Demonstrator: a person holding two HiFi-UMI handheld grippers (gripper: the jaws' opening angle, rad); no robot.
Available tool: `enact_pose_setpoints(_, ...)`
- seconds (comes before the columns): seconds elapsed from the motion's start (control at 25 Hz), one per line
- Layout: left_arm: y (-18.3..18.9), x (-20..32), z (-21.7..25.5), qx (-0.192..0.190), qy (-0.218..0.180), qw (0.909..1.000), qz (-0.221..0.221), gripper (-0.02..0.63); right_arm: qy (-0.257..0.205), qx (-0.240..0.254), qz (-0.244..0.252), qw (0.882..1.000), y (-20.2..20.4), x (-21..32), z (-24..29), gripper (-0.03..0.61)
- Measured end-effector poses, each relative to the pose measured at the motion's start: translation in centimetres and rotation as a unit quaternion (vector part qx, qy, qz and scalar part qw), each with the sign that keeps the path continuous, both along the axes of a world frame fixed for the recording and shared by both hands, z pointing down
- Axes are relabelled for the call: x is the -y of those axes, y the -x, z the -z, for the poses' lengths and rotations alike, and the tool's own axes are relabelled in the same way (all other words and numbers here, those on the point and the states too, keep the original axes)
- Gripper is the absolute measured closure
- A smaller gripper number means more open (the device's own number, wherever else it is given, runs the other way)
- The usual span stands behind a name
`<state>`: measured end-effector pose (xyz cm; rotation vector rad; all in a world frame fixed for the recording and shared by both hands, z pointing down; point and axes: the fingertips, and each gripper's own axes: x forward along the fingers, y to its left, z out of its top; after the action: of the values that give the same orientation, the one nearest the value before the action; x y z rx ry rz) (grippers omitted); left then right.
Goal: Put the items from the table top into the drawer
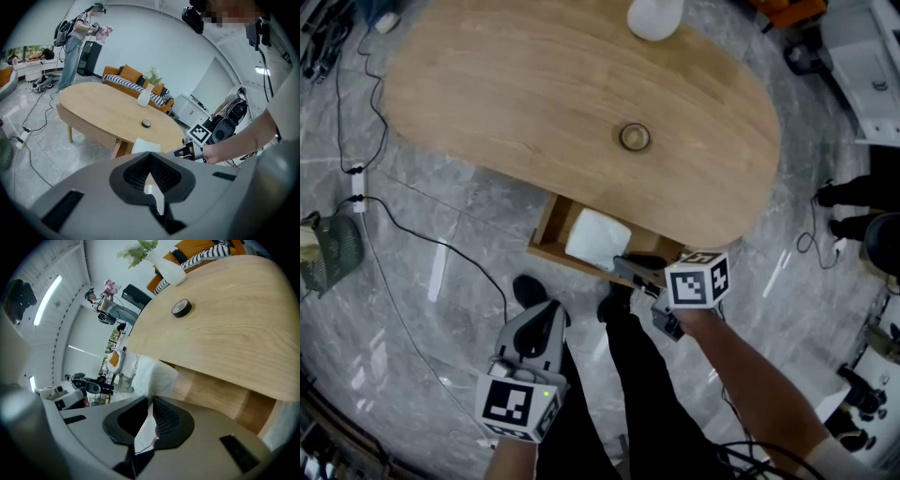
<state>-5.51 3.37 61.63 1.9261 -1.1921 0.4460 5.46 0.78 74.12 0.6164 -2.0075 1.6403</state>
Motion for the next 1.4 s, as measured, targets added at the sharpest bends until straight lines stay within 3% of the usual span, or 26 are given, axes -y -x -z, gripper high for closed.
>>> enact_pose_setpoints(0.68, 3.2, -1.6, -1.7, -0.008, 0.016, 0.9997, 0.016, 0.614, -0.004, -0.051, 0.034, 0.998, 2.7, -0.4, -4.4, 0.515)
enact_pose_setpoints(0.72, 3.4, -1.6, -1.8, -0.007, 0.015, 0.9997, 0.015, 0.615, 0.003, -0.057, 0.032, 0.998, 2.7, -0.5, -4.8, 0.496)
enact_pose_setpoints(0.76, 3.6, -1.6, -1.9, -0.005, 0.014, 0.9998, 0.016, 0.614, 0.013, -0.062, 0.028, 0.998, 2.6, -0.7, -5.2, 0.42)
enact_pose_setpoints(0.8, 3.8, -1.6, -2.0, -0.003, 0.014, 0.9998, 0.017, 0.614, 0.021, -0.067, 0.023, 0.997, 2.4, -0.8, -5.5, 0.386)
enact_pose_setpoints(1.0, 4.1, -1.8, -2.0, 0.0, 0.014, 0.9997, 0.018, 0.614, 0.016, -0.081, 0.017, 0.996, 1.4, -1.6, -5.3, 0.385)
enact_pose_setpoints(1.24, 3.3, -2.2, -1.9, -0.005, 0.008, 0.9999, 0.012, 0.614, -0.012, -0.045, 0.001, 0.999, 1.4, -1.9, -2.0, 0.392)
enact_pose_setpoints(1.4, 2.6, -1.8, -1.3, -0.006, 0.005, 0.9999, 0.01, 0.615, -0.046, -0.03, -0.018, 0.998, 1.4, -1.5, 0.7, 0.452)
